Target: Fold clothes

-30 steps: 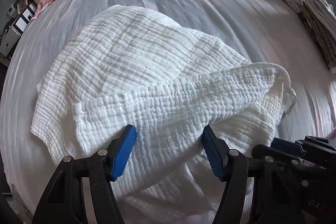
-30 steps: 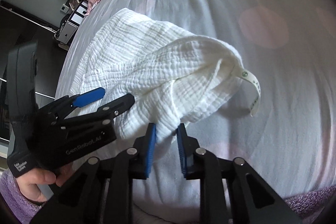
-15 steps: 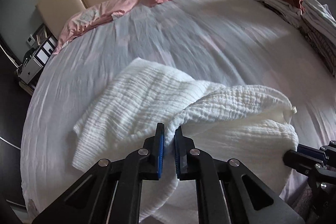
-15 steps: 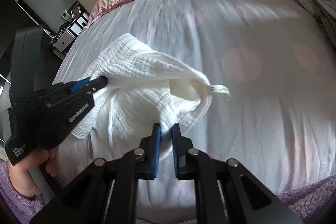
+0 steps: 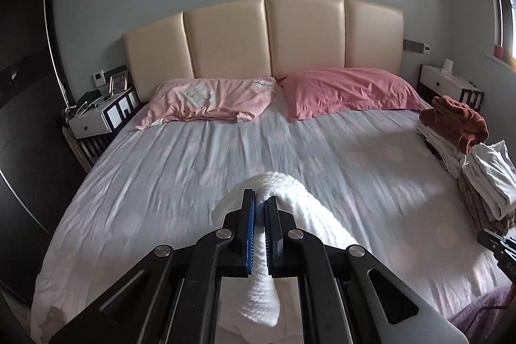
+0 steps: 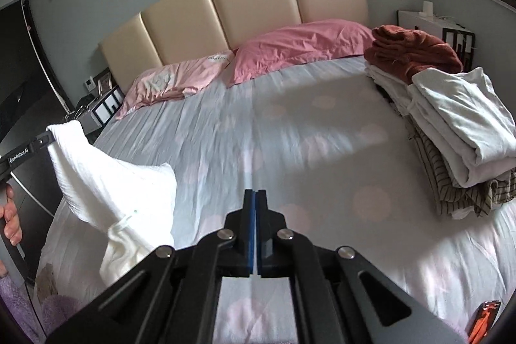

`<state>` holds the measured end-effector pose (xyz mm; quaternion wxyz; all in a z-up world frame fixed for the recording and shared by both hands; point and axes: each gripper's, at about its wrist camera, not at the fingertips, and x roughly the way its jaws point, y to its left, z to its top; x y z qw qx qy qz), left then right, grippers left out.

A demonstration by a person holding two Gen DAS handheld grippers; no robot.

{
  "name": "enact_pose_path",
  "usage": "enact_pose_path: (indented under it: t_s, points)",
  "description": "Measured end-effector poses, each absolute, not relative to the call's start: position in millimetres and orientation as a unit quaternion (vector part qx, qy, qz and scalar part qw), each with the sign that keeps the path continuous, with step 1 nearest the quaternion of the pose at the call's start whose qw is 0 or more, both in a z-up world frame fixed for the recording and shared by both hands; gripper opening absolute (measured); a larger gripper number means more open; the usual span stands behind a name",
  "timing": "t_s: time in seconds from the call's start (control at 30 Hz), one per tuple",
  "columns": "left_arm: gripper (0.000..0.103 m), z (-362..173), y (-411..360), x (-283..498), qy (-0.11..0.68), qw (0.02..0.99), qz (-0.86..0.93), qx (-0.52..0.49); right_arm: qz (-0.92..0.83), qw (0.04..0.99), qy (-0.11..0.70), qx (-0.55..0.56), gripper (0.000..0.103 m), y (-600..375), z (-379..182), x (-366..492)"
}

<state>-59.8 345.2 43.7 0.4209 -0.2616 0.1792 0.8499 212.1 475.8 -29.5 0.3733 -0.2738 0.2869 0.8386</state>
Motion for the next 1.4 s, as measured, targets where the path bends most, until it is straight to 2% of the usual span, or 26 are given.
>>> enact_pose_path:
  t_s: [0.07, 0.37, 0.43, 0.5, 0.6, 0.77, 0.9, 1.13, 1.17, 1.2, 1.23, 1.27, 1.4]
  points:
    - [0.006, 31.0, 343.9, -65.7, 0.189, 0.411, 0.849, -0.272, 0.838, 0.351, 0.298, -0.294, 0.004, 475.8, -40.9, 206.9]
    - [0.006, -66.1, 340.0, -83.1, 0.244, 0.377, 0.833, -0.324, 0.81, 0.258, 0.353, -0.39, 0.007, 451.4, -132.0, 163.3]
    - [0.006, -87.5, 337.5, -86.9, 0.24, 0.376, 0.827, -0.341, 0.811, 0.236, 0.349, -0.407, 0.011, 443.0, -144.4, 153.4]
    - [0.006, -110.0, 334.7, -90.5, 0.237, 0.372, 0.823, -0.358, 0.813, 0.215, 0.339, -0.422, 0.021, 434.6, -154.0, 143.9]
    - [0.006, -134.6, 329.2, -98.6, 0.226, 0.366, 0.815, -0.389, 0.816, 0.188, 0.324, -0.441, 0.026, 424.1, -164.5, 130.9]
    - [0.006, -157.3, 324.2, -109.3, 0.208, 0.362, 0.797, -0.436, 0.819, 0.151, 0.303, -0.464, 0.04, 406.7, -176.2, 107.7]
    - [0.006, -162.6, 321.5, -113.7, 0.196, 0.363, 0.792, -0.449, 0.821, 0.125, 0.275, -0.485, 0.043, 392.3, -184.6, 90.4]
    - [0.006, -167.1, 320.1, -121.4, 0.177, 0.365, 0.788, -0.463, 0.815, 0.104, 0.239, -0.517, 0.043, 373.9, -198.1, 73.9]
    - [0.006, -166.6, 320.1, -122.2, 0.176, 0.365, 0.789, -0.463, 0.813, 0.113, 0.237, -0.52, 0.04, 374.9, -200.9, 72.1]
    - [0.006, -165.7, 319.7, -122.1, 0.174, 0.364, 0.79, -0.461, 0.816, 0.125, 0.239, -0.512, 0.023, 379.5, -196.3, 75.5]
    - [0.006, -163.8, 318.9, -122.0, 0.172, 0.363, 0.793, -0.457, 0.819, 0.138, 0.241, -0.503, 0.012, 384.0, -191.6, 78.8]
    - [0.006, -159.8, 317.2, -121.6, 0.168, 0.364, 0.797, -0.451, 0.821, 0.151, 0.243, -0.494, 0.007, 388.5, -187.0, 82.1]
    - [0.006, -137.0, 310.0, -118.3, 0.152, 0.37, 0.813, -0.423, 0.83, 0.2, 0.25, -0.456, 0.003, 406.6, -168.5, 95.5]
